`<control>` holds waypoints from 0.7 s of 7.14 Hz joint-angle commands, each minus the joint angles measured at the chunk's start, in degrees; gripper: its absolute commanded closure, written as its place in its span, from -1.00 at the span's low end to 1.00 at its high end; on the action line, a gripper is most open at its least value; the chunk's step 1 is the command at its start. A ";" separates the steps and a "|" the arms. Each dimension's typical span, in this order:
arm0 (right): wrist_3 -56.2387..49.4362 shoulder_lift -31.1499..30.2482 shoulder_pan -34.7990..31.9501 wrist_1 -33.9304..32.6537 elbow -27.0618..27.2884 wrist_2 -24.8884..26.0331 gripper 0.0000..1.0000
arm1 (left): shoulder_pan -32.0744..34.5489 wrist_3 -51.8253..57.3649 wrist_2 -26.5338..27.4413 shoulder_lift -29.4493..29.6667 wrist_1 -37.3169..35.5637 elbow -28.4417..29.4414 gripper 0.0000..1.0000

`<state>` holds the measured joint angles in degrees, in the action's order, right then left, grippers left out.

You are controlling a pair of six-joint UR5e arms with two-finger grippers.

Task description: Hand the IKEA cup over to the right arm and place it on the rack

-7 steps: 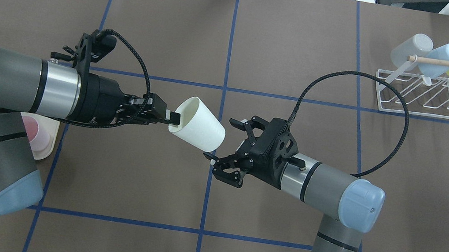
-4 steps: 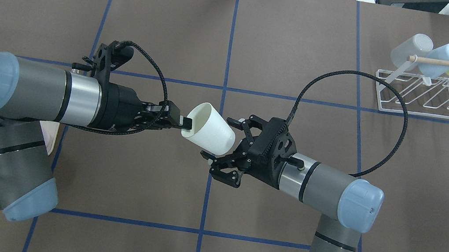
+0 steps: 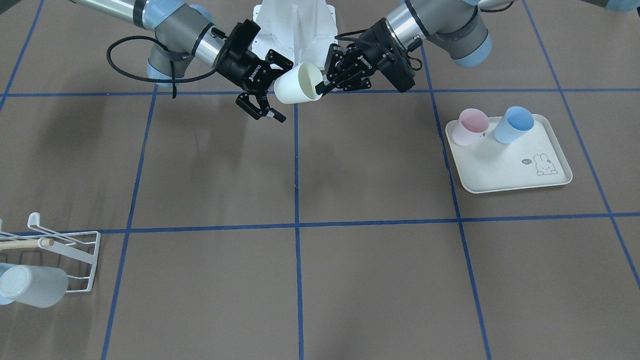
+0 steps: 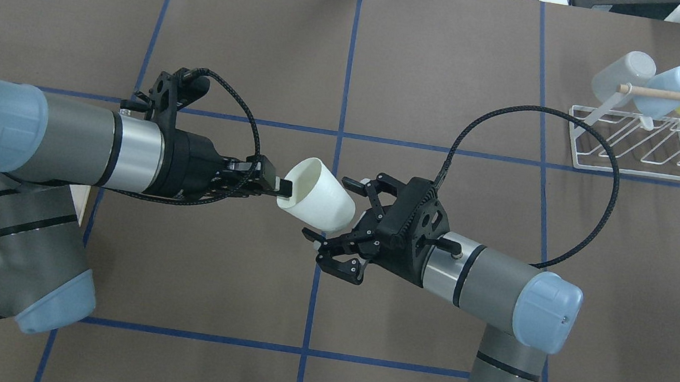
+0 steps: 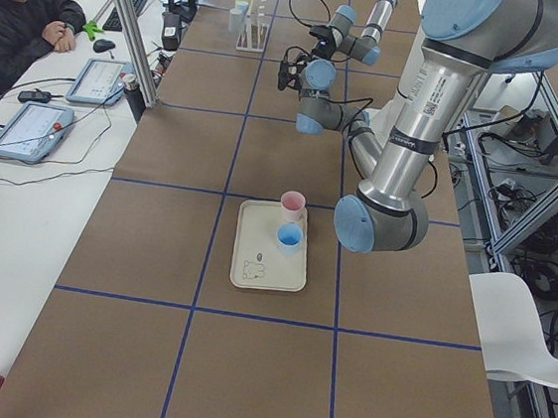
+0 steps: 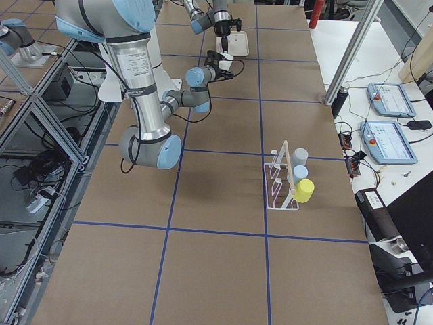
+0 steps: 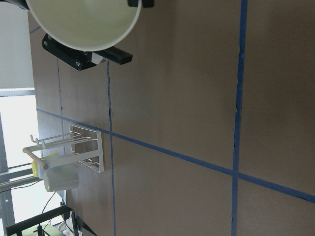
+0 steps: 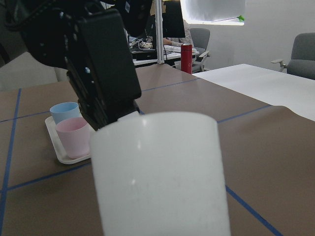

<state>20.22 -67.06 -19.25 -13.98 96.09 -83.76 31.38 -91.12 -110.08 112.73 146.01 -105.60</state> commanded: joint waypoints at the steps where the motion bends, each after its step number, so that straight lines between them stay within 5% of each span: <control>1: 0.00 0.00 0.00 0.09 0.06 0.00 -0.97 | 0.00 0.07 0.30 0.12 -0.02 0.31 1.00; 5: -0.09 0.00 -0.09 0.09 0.24 0.00 -0.55 | -0.09 0.16 1.00 0.03 -0.02 0.31 1.00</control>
<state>20.14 -67.06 -19.26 -13.93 96.25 -83.76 31.35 -90.97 -109.55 112.77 145.99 -105.30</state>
